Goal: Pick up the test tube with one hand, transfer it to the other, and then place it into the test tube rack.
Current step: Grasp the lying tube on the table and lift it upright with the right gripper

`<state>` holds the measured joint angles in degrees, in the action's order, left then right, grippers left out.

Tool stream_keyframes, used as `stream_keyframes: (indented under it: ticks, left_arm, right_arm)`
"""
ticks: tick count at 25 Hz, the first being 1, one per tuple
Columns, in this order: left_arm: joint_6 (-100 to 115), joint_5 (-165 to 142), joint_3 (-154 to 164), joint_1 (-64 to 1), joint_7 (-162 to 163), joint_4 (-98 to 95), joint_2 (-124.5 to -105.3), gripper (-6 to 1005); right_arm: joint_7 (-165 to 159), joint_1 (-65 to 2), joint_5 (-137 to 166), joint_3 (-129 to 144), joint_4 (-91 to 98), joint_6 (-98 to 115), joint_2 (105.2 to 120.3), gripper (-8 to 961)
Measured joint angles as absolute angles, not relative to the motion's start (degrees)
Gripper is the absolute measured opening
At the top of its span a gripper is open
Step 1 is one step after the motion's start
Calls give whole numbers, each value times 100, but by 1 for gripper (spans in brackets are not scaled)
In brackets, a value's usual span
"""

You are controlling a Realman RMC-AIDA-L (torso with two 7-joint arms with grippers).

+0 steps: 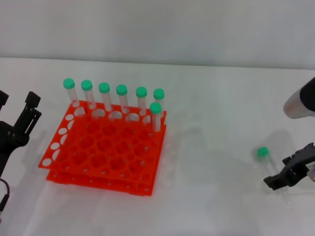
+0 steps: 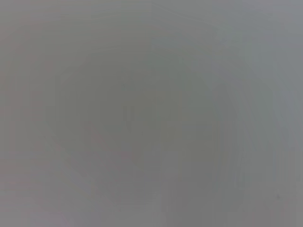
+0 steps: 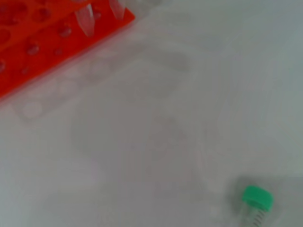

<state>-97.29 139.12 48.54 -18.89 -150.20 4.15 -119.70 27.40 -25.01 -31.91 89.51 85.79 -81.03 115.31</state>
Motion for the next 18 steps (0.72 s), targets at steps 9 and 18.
stream_keyframes:
  ticks: [9, 18]
  left_arm:
    - [-9706, 13920, 4837, -1901, -15020, 393, -11962, 860]
    - [-9686, 13935, 4833, -1923, -15020, 387, -11952, 860]
  right_arm:
    - [2657, -2558, -2985, 9009, 8489, -8123, 11538, 570]
    - [2601, -2813, -2990, 9009, 7994, -8173, 11553, 407]
